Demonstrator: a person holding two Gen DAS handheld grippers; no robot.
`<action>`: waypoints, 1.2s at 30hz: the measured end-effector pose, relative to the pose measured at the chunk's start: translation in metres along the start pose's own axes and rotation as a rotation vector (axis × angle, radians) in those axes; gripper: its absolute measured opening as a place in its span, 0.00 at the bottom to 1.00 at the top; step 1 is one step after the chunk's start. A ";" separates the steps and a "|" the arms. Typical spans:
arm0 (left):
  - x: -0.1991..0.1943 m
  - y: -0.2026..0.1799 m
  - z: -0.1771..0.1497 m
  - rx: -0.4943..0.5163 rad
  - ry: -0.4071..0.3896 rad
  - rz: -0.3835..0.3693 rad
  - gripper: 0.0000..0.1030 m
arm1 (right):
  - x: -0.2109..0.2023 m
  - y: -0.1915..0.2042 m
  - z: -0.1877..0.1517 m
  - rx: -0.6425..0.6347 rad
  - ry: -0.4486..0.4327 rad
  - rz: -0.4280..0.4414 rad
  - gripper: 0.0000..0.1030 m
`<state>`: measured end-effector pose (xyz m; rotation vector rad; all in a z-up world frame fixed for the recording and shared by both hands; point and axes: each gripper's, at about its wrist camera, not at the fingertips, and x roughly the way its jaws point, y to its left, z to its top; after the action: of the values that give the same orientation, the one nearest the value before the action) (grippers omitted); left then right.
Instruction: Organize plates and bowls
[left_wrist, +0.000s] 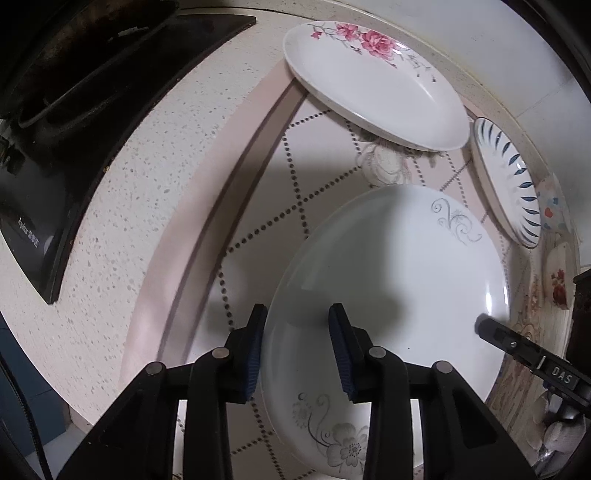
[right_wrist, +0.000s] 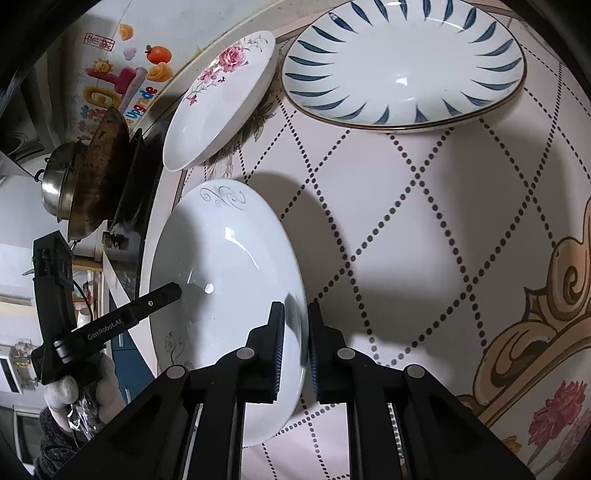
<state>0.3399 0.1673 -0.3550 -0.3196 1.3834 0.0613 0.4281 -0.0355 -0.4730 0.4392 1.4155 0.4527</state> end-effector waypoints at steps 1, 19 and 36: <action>-0.001 -0.004 0.000 0.000 -0.003 -0.005 0.30 | -0.004 -0.005 -0.003 0.000 0.003 -0.003 0.14; -0.021 -0.103 -0.030 0.184 -0.018 -0.090 0.30 | -0.113 -0.071 -0.051 0.076 -0.091 -0.041 0.14; 0.022 -0.169 -0.041 0.324 0.029 -0.092 0.30 | -0.141 -0.151 -0.084 0.207 -0.144 -0.095 0.14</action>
<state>0.3442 -0.0080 -0.3509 -0.1129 1.3803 -0.2422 0.3367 -0.2370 -0.4472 0.5574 1.3416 0.1940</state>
